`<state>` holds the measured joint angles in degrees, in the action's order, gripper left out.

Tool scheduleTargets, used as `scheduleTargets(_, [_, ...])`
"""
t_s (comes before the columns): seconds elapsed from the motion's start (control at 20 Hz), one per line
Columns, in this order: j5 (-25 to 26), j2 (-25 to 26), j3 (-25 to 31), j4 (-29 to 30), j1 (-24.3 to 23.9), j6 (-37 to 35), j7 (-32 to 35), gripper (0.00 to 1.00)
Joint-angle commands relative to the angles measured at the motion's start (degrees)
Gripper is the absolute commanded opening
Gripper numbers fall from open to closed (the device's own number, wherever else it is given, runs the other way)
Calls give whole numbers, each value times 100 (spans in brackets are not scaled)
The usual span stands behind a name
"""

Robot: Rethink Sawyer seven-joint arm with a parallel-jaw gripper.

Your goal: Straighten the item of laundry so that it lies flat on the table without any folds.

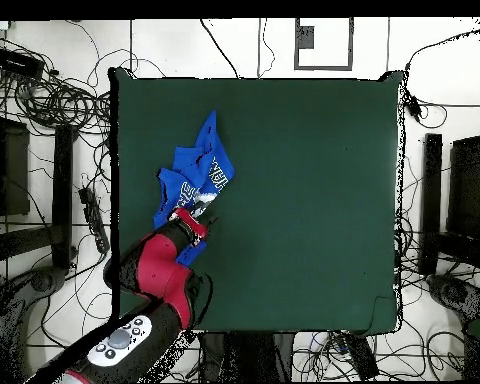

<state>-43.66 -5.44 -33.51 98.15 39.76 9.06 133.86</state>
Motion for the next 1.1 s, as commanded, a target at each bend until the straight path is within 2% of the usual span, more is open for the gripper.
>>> scheduleTargets(0.05, [-251, -45, 1189, -586, -221, -687, 1039, 100])
scheduleTargets(0.45, [-534, 40, 891, -807, 3, -1162, 1120, 100])
scheduleTargets(0.65, [-425, -75, 941, -841, -79, -1214, 1049, 100])
scheduleTargets(0.75, [-469, 4, 701, -939, 24, -1152, 1018, 100])
scheduleTargets(0.9, [-443, 57, 622, -1008, 33, -675, 954, 100])
scheduleTargets(0.95, [-473, 167, 438, -1077, 124, -483, 876, 100])
scheduleTargets(1.1, [-400, 201, 543, -1147, 87, -164, 893, 100])
